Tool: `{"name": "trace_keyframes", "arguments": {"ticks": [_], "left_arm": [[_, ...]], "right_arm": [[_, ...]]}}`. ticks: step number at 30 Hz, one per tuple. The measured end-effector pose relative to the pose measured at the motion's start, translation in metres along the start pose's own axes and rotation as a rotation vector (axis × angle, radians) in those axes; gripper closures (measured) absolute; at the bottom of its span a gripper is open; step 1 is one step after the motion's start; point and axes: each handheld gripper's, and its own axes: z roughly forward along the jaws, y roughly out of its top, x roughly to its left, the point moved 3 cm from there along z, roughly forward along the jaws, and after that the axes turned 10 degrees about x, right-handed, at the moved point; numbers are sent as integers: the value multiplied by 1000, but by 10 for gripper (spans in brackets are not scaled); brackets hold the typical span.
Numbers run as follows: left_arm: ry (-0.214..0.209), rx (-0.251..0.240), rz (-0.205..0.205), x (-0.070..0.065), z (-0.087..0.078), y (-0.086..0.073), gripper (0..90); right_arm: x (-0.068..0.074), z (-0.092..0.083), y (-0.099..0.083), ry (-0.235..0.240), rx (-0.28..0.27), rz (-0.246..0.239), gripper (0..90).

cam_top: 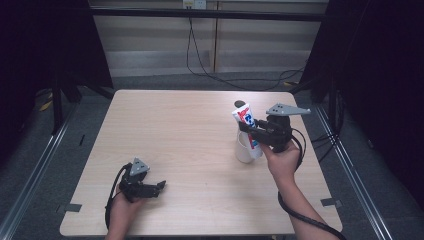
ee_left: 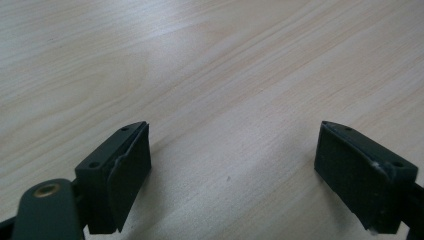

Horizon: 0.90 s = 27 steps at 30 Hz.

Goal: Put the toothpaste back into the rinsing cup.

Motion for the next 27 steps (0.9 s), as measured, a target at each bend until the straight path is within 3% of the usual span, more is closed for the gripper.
{"name": "trace_keyframes", "arguments": {"ticks": [16, 27], "left_arm": [[0, 0, 0, 0, 0, 0, 147], [-1, -3, -4, 0, 0, 0, 147]], "right_arm": [[-14, 4, 2, -40, -86, 30, 670], [-22, 9, 4, -58, -99, 38, 669]]}}
